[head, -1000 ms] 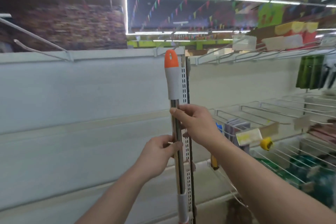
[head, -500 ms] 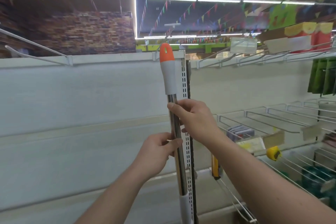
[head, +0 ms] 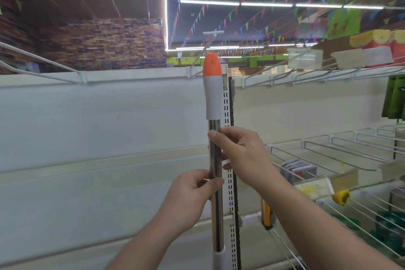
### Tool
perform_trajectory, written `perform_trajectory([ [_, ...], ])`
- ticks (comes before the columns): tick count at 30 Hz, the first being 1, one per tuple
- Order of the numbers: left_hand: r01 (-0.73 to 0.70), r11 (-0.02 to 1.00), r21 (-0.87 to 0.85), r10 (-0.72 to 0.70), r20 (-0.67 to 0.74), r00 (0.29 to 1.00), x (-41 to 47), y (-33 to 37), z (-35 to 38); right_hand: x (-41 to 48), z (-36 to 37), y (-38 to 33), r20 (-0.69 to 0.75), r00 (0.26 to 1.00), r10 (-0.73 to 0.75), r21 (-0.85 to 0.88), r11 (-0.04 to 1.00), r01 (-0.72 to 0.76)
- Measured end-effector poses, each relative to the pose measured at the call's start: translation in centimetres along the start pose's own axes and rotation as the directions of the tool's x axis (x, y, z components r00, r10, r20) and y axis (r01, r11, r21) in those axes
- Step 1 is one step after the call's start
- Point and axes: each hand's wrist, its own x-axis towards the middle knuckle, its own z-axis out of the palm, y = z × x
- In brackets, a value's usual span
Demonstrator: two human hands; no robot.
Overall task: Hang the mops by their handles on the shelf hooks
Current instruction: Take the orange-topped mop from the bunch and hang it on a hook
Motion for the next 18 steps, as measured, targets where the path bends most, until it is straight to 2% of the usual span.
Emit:
perform_trajectory([
  [18,0.026,0.999,0.024,-0.024,-0.065,0.998,2.0,-1.4,0.0,1.9,1.2,1.5,0.052,0.999,0.003,0.029,1.000,-0.004],
])
